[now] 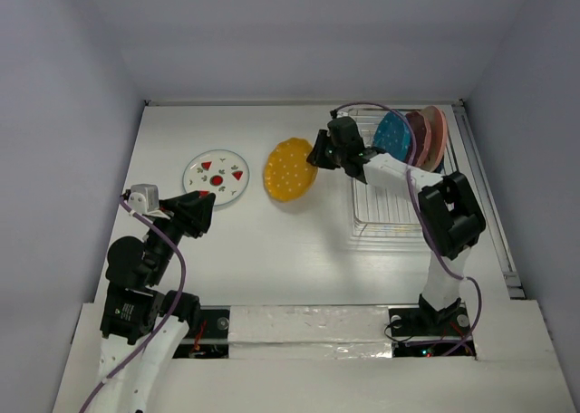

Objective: Unload the plates from the dish rack

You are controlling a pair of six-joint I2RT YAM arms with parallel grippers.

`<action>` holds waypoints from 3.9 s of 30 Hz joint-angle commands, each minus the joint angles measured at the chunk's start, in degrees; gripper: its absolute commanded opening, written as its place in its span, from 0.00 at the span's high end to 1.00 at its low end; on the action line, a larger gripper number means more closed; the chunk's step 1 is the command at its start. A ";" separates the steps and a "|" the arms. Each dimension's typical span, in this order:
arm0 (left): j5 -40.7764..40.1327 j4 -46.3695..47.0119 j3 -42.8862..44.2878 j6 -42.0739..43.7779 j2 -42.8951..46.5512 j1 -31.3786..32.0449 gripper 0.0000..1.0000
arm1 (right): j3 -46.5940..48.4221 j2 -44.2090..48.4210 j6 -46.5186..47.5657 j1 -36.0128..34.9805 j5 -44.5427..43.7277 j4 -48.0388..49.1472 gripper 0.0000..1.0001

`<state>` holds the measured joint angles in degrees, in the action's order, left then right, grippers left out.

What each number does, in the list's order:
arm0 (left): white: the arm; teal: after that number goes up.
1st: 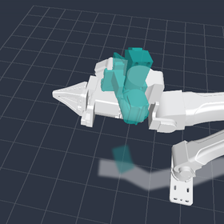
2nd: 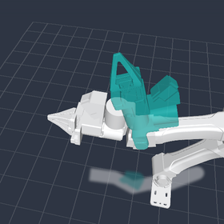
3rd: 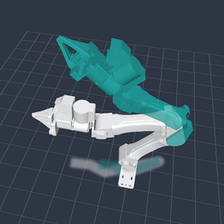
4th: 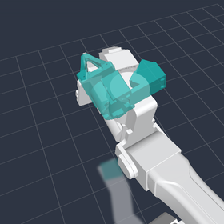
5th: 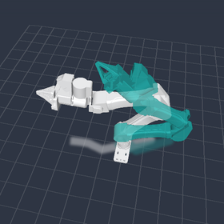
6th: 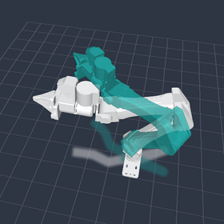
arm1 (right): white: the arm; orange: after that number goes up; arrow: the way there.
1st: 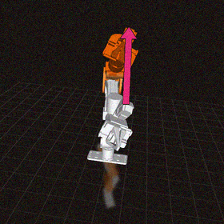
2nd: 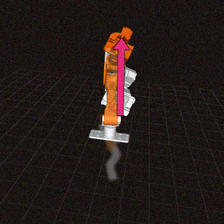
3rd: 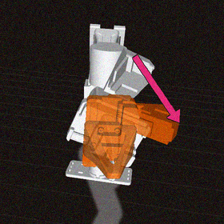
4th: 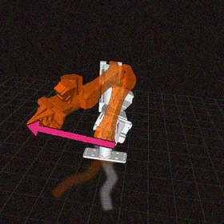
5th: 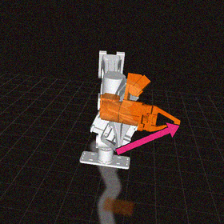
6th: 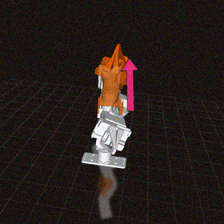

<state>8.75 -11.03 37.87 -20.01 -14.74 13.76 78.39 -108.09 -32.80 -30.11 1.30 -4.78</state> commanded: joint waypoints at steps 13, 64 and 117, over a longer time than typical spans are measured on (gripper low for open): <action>0.47 1.97 -0.34 0.23 0.42 -0.22 0.59 | -9.66 1.40 -3.68 -0.04 -4.29 14.09 0.51; 0.82 1.97 -0.43 0.15 -0.02 -0.22 0.80 | -0.79 14.32 16.71 17.54 -30.39 -10.07 0.40; 0.83 2.15 -0.51 -0.12 0.59 -0.75 0.76 | -2.45 8.61 -9.83 -0.74 5.46 19.10 1.00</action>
<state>8.99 -11.03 37.87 -20.01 -14.70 13.39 74.35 -102.41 -36.71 -31.11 4.40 -2.81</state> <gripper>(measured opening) 0.234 0.327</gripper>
